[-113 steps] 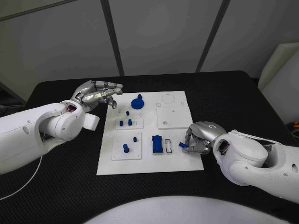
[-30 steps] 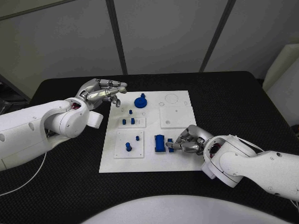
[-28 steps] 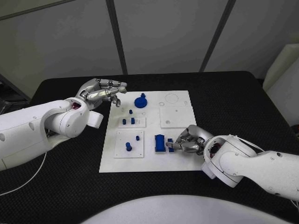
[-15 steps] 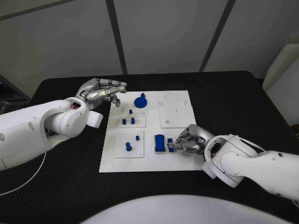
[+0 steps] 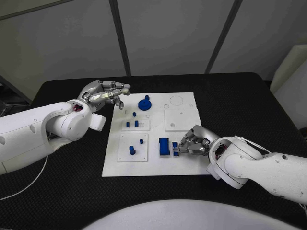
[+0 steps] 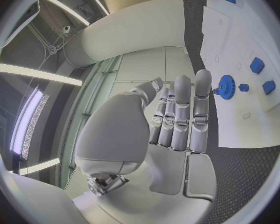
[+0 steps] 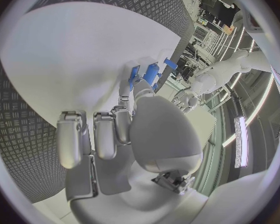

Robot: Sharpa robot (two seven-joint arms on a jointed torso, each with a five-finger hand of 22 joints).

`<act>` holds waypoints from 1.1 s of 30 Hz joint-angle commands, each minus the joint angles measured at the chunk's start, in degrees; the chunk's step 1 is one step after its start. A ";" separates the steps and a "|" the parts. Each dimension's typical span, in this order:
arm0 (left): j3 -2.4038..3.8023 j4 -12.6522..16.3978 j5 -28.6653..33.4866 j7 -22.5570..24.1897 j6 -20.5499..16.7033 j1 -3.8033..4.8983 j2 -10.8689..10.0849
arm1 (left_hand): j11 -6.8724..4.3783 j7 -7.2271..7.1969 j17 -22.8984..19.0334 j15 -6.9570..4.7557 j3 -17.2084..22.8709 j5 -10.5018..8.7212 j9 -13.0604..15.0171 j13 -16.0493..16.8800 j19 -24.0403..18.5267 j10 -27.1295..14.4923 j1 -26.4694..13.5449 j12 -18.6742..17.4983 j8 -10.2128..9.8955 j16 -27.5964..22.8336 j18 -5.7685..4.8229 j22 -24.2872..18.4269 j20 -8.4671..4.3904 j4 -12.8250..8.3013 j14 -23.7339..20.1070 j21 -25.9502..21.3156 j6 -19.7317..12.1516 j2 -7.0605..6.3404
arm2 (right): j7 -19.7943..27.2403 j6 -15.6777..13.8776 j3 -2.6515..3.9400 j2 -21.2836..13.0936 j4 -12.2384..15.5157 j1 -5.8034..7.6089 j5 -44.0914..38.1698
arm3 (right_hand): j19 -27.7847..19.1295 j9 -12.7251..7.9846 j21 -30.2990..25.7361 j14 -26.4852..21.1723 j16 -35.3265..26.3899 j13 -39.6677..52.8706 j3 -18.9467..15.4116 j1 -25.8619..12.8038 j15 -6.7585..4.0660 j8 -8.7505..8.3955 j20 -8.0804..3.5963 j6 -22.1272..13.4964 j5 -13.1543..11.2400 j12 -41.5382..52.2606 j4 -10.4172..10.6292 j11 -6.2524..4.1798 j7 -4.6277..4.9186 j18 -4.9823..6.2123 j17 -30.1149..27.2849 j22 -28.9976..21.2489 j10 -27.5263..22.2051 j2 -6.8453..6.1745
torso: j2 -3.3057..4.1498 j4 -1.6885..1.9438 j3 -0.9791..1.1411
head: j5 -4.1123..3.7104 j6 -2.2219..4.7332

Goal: Assemble the parts on the task board

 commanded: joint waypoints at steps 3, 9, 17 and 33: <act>0.04 0.01 0.17 0.14 0.49 0.09 0.08 | -0.11 0.13 -0.06 0.22 -0.26 -0.24 -0.10 0.10 -0.09 -0.45 -0.41 0.16 0.23 -0.02 2.01 -0.06 0.29 0.07 -0.16 -0.20 -0.28 0.16 | 0.25 0.21 -0.05 0.15 -0.68 -0.03 -0.97 | 4.43 0.09 0.39 4.52 0.31 2.39 -0.37 0.06 -0.23 -0.21 -0.31 0.11 -0.91 -0.18 0.30 -0.36 -0.11 -1.18 7.85 13.40 0.16 0.36 | -0.01 -0.05 -0.01 | -0.05 -0.08; 0.04 0.00 0.17 0.05 0.51 0.09 0.09 | -0.11 0.13 -0.06 0.22 -0.26 -0.24 -0.10 0.10 -0.09 -0.45 -0.41 0.16 0.23 -0.02 2.01 -0.06 0.29 0.07 -0.16 -0.20 -0.28 0.16 | 1.27 -0.17 -0.05 0.04 -0.61 -0.03 -1.00 | 4.42 0.23 0.37 4.52 0.30 2.43 -2.09 -2.44 -0.06 -0.16 -0.19 0.31 -2.06 -0.16 2.01 -0.16 0.11 -1.18 7.84 13.39 0.25 -0.42 | -0.04 -0.04 0.02 | -0.02 0.04; 0.04 -0.03 0.17 0.20 0.51 0.09 0.06 | -0.11 0.13 -0.06 0.22 -0.26 -0.24 -0.10 0.10 -0.09 -0.45 -0.41 0.16 0.23 -0.02 2.01 -0.06 0.29 0.07 -0.16 -0.20 -0.28 0.16 | 7.86 -2.49 -0.05 -1.10 0.36 -0.04 1.33 | 3.48 0.31 -0.56 4.28 -0.36 1.72 -5.85 -5.52 0.26 -0.71 0.10 -0.63 -0.02 -1.29 4.94 0.28 0.65 -0.85 6.72 12.45 -0.25 -1.92 | -0.10 -0.11 0.01 | -0.07 0.28; 0.03 -1.78 3.85 4.74 -1.81 -0.38 1.26 | -0.19 -0.29 -3.13 0.69 -2.80 -0.32 -0.04 0.02 -4.02 -0.89 -1.83 1.29 1.05 -3.85 1.94 -1.97 0.77 1.02 -5.67 -3.92 -0.03 -0.28 | 39.42 -1.68 -0.03 -0.62 -9.13 3.78 35.25 | -27.13 -3.14 -40.16 -10.34 -38.96 -29.22 -5.53 7.83 3.75 -7.37 3.22 -8.52 2.99 -42.44 2.51 4.32 5.27 8.61 -37.40 -22.50 -21.96 1.37 | -1.95 -0.61 -0.35 | -0.87 3.01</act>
